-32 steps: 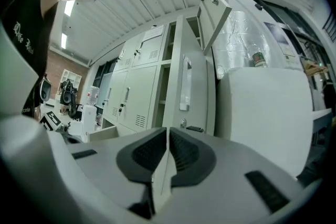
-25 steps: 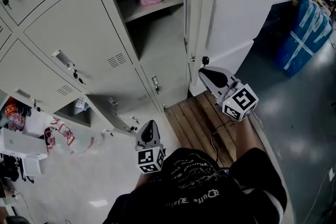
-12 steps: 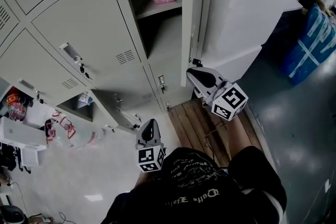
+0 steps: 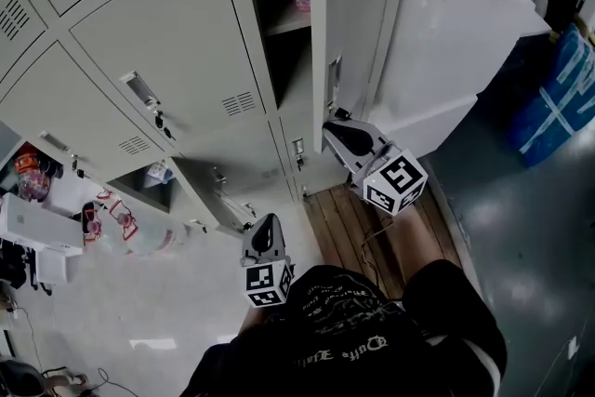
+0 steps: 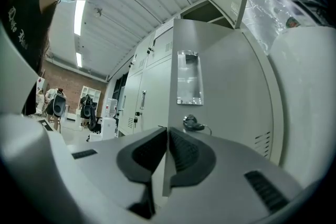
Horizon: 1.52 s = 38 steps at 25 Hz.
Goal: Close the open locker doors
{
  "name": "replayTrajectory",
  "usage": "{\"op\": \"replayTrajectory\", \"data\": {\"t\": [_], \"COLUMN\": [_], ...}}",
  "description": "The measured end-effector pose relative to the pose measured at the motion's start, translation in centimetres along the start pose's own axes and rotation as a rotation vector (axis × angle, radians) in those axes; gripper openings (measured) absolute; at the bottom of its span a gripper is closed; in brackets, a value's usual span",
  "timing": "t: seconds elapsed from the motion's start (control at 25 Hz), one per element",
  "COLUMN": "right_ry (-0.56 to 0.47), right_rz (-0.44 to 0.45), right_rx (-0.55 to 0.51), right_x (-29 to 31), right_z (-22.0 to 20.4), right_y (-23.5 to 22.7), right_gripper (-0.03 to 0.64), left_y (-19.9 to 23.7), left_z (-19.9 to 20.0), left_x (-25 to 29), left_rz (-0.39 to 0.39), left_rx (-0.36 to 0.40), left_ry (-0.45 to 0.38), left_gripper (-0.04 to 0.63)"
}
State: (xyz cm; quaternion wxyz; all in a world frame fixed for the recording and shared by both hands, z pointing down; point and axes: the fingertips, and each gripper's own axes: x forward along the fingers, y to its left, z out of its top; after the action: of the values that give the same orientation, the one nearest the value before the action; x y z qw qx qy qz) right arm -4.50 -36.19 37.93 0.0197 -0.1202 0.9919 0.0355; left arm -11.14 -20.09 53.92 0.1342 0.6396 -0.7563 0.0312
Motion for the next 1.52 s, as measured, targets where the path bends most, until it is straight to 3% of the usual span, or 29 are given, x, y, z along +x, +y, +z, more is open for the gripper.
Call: {"op": "replayTrajectory", "data": {"t": [0.88, 1.52], "right_ry": [0.061, 0.074], "right_rz": [-0.198, -0.273], "right_rx": [0.013, 0.057], "right_x": [7.5, 12.6], "right_z": [-3.8, -4.8], "right_y": [-2.7, -5.6], "right_gripper": [0.015, 0.015], "left_y": [3.4, 2.3], "left_z": [-0.2, -0.2], "left_x": [-1.8, -0.8], "left_rz": [0.111, 0.101], "left_rx": [-0.039, -0.036], "left_ry": [0.004, 0.014], "left_gripper": [0.008, 0.008]}}
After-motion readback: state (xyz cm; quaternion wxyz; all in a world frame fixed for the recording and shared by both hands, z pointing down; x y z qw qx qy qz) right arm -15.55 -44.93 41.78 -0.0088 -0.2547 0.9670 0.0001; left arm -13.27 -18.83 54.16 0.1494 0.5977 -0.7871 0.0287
